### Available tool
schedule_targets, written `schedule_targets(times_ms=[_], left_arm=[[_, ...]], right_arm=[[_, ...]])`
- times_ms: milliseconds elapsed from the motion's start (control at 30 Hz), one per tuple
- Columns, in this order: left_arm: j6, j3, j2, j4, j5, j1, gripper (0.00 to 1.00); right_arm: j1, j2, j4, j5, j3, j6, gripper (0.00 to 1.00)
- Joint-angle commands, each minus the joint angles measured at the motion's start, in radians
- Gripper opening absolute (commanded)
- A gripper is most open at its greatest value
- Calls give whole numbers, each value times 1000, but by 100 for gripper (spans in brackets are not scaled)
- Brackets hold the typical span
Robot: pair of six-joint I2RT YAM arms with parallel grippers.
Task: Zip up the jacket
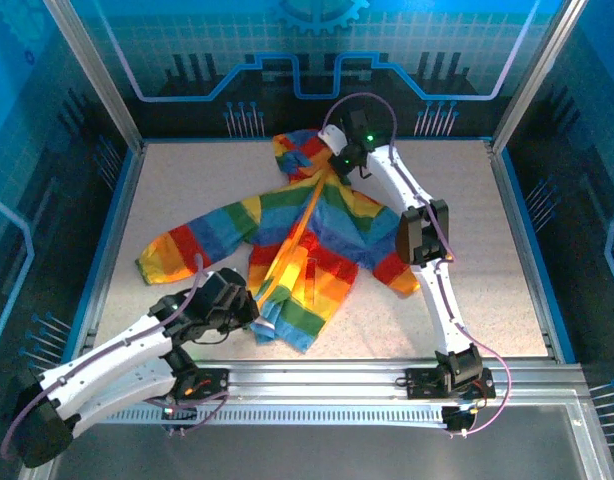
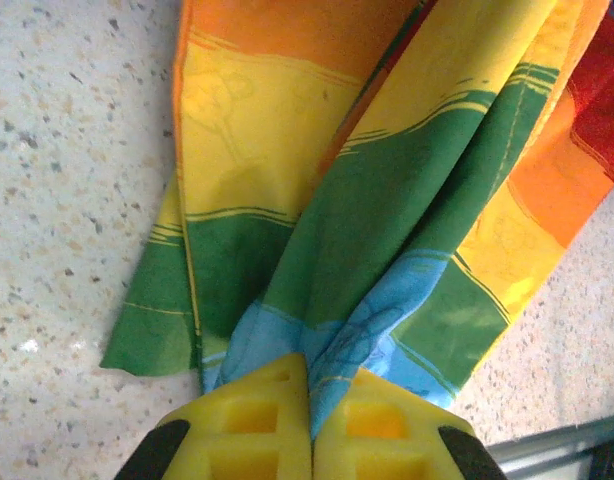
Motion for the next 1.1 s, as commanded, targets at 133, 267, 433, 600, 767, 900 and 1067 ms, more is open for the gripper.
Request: schedule_targets(times_ms=[133, 267, 433, 600, 767, 900, 1067], left_arm=[[140, 98, -28, -271, 35, 58, 33], [176, 135, -96, -281, 21, 103, 39], [292, 242, -121, -304, -60, 159, 45], [531, 363, -66, -200, -117, 224, 56], [696, 434, 10, 1, -157, 286, 72], [775, 408, 39, 143, -180, 339, 86], [807, 277, 43, 338, -193, 473, 99]], right_arm=[[-39, -172, 142, 122, -89, -4, 44], [-17, -242, 91, 123, -124, 20, 53], [14, -451, 179, 128, -391, 67, 59], [53, -732, 353, 173, -799, 129, 72], [61, -1004, 479, 193, -1171, 231, 79], [59, -1189, 566, 272, -1411, 252, 90], [20, -1375, 737, 391, -1709, 332, 100]])
